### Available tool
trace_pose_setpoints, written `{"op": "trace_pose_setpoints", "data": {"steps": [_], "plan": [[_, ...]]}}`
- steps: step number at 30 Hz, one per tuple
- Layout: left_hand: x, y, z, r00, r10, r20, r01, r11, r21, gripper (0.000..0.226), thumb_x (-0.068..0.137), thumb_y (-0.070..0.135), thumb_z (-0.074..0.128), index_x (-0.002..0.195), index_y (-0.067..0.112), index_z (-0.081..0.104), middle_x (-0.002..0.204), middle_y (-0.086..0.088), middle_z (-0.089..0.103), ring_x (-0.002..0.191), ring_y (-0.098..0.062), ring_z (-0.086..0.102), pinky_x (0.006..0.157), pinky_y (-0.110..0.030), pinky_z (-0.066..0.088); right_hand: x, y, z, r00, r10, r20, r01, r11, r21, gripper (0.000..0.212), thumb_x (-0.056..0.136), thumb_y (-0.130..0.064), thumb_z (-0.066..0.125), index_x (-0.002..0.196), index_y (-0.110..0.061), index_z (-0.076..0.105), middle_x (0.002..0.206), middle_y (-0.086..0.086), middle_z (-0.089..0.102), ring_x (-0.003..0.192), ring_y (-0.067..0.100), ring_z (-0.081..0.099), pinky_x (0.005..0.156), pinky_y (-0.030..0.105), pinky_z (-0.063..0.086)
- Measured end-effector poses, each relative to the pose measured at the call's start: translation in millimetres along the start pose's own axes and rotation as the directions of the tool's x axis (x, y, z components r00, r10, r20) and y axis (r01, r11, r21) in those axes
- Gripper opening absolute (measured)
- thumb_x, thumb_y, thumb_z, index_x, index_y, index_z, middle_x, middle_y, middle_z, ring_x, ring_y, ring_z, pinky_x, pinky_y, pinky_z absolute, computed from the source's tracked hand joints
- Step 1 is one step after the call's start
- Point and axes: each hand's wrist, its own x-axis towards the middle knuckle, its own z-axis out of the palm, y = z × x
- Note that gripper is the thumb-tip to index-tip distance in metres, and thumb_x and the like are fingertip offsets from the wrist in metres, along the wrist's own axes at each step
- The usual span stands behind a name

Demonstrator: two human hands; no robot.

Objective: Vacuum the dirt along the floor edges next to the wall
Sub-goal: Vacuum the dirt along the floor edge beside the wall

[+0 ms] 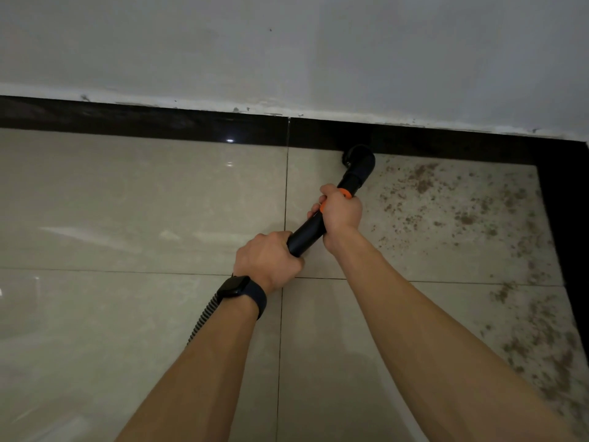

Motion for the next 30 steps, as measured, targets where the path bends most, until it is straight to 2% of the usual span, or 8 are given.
{"op": "trace_pose_setpoints", "data": {"steps": [5,12,17,23,26,30], "plan": [[-8,-25,-6,0.999,-0.019,-0.046,0.02,1.0,0.009,0.017,0.084,0.04,0.059,0.098,0.033,0.058,0.077,0.005,0.062,0.072,-0.019,0.062,0.071,-0.034,0.056,-12,14,21,0.999,0.02,0.037,-0.019,0.999,-0.033,0.036,0.091,-0.006,0.064,0.125,-0.001,0.056,0.067,0.005,0.054,0.044,0.013,0.052,0.048,0.029,0.052],[-34,-61,-12,0.993,-0.092,-0.072,0.093,0.995,0.024,0.015,0.085,0.05,0.058,0.092,0.037,0.055,0.074,0.007,0.061,0.07,-0.019,0.061,0.07,-0.032,0.054,-43,40,45,0.992,0.064,0.109,-0.053,0.993,-0.104,0.03,0.093,-0.01,0.065,0.12,-0.004,0.054,0.073,0.006,0.057,0.045,0.013,0.054,0.051,0.03,0.053],[-62,-68,-2,1.0,0.008,0.011,-0.01,0.989,0.145,0.012,0.087,0.044,0.057,0.093,0.036,0.051,0.076,0.009,0.06,0.071,-0.017,0.06,0.07,-0.032,0.053,-68,61,9,0.996,0.087,0.032,-0.087,0.996,0.002,0.022,0.095,-0.009,0.062,0.115,-0.007,0.054,0.074,0.006,0.057,0.045,0.012,0.054,0.051,0.03,0.054],[-99,-69,16,0.974,0.136,0.18,-0.19,0.924,0.333,0.019,0.084,0.044,0.057,0.101,0.035,0.055,0.083,0.009,0.064,0.076,-0.017,0.062,0.072,-0.031,0.054,-111,96,-58,0.986,0.118,-0.114,-0.094,0.976,0.195,0.016,0.094,-0.005,0.062,0.105,-0.01,0.05,0.067,0.004,0.055,0.045,0.015,0.054,0.058,0.036,0.056],[-118,-67,21,0.959,0.161,0.232,-0.239,0.9,0.363,0.02,0.082,0.043,0.059,0.1,0.036,0.055,0.084,0.009,0.064,0.078,-0.016,0.061,0.069,-0.029,0.049,-132,108,-79,0.979,0.132,-0.154,-0.092,0.966,0.241,0.018,0.096,-0.005,0.062,0.108,-0.011,0.05,0.068,0.004,0.055,0.044,0.015,0.055,0.055,0.034,0.056],[-136,-64,32,0.956,0.147,0.255,-0.23,0.912,0.339,0.019,0.082,0.044,0.06,0.099,0.037,0.054,0.083,0.01,0.064,0.076,-0.015,0.062,0.073,-0.031,0.054,-145,114,-94,0.975,0.138,-0.175,-0.093,0.966,0.243,0.017,0.095,-0.006,0.062,0.105,-0.011,0.049,0.069,0.005,0.055,0.043,0.015,0.053,0.052,0.032,0.054]]}}
